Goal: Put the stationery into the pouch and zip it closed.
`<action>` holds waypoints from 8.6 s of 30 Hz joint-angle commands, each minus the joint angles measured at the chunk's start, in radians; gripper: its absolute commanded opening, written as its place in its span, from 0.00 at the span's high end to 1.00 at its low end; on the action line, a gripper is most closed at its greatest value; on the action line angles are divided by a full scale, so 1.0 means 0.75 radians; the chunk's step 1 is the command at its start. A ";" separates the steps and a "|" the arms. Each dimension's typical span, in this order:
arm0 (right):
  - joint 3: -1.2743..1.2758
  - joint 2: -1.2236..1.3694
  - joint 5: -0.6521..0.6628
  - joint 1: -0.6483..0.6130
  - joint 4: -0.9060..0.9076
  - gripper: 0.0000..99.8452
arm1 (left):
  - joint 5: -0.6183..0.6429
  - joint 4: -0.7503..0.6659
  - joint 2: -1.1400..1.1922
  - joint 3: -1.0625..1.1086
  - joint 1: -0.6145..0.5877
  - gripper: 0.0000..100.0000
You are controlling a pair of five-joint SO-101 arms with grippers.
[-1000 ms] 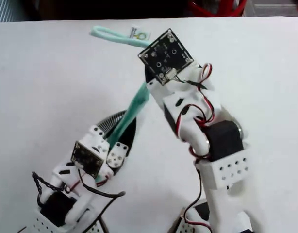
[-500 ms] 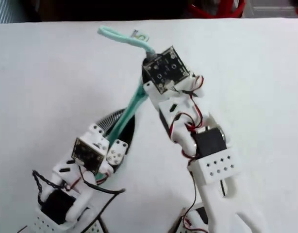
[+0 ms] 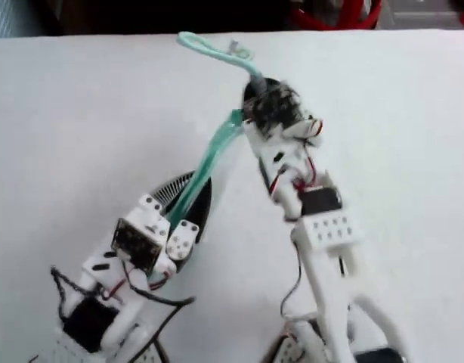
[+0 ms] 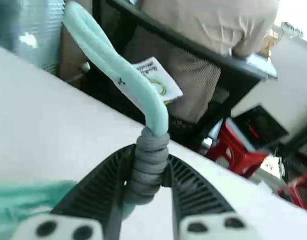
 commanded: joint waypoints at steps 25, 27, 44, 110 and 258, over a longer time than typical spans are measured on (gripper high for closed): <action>-0.121 0.005 -0.522 0.386 0.150 0.65 | -0.346 -0.155 0.003 -0.025 -0.038 0.98; -0.119 -0.171 -0.477 0.377 0.294 0.62 | -0.305 -0.184 0.091 -0.090 -0.087 0.98; 0.293 -0.537 -0.505 0.484 0.365 0.69 | -0.843 -0.131 1.863 -1.442 -0.111 0.98; -0.405 -0.292 -0.270 0.294 0.930 0.98 | -0.053 0.327 1.012 -1.266 -0.897 0.98; 1.156 -1.799 -0.262 0.218 1.572 0.98 | -0.291 0.824 -0.013 0.366 -0.799 0.98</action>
